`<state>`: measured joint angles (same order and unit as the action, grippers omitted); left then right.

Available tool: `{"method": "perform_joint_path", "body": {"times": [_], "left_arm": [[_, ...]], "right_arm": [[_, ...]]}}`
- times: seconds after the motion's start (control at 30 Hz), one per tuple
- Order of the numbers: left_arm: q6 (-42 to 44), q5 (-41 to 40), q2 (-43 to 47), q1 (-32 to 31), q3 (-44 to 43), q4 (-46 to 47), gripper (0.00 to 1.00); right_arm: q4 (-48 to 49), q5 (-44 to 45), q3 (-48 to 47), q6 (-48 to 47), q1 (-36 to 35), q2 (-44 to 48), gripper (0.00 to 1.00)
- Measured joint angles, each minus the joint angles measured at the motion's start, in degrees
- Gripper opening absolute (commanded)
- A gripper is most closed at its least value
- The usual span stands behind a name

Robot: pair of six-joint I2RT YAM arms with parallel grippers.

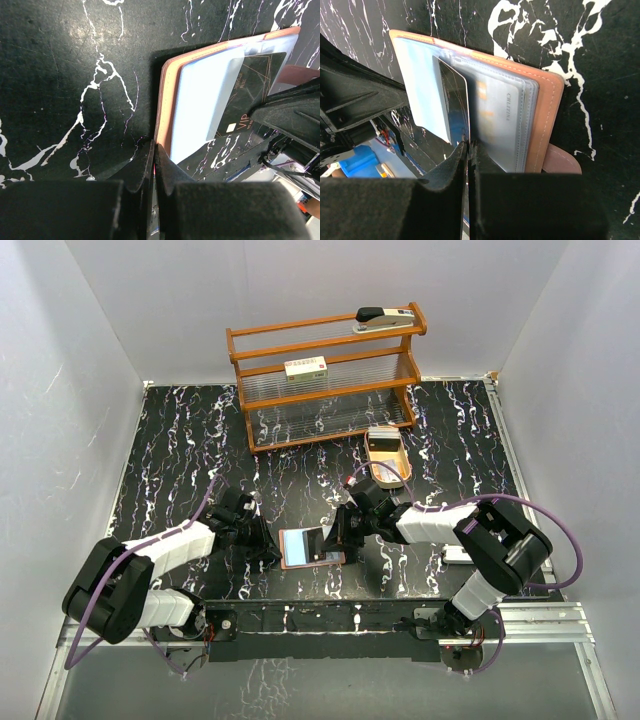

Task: Put the credit cards into the card holder
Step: Insert the credit card into the card holder.

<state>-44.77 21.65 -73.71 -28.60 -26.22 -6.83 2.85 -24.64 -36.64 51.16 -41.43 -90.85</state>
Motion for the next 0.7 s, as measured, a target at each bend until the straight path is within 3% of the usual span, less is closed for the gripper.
{"method": "perform_joint_path", "body": {"times": [0.27,0.5,0.7], "left_arm": [[-0.42,0.48,0.0,0.0,0.39,0.87,0.0],[-0.92,0.87,0.0,0.02,0.76,1.6,0.0],[-1.38,1.66,-0.13,-0.02,1.11,2.32,0.0]], "right_arm": [[0.35,0.5,0.0,0.0,0.31,0.02,0.0],[2.01,-1.25,-0.31,0.33,0.31,-1.03,0.29],[-1.25,0.37,-2.49,-0.61,0.17,-0.46,0.36]]}}
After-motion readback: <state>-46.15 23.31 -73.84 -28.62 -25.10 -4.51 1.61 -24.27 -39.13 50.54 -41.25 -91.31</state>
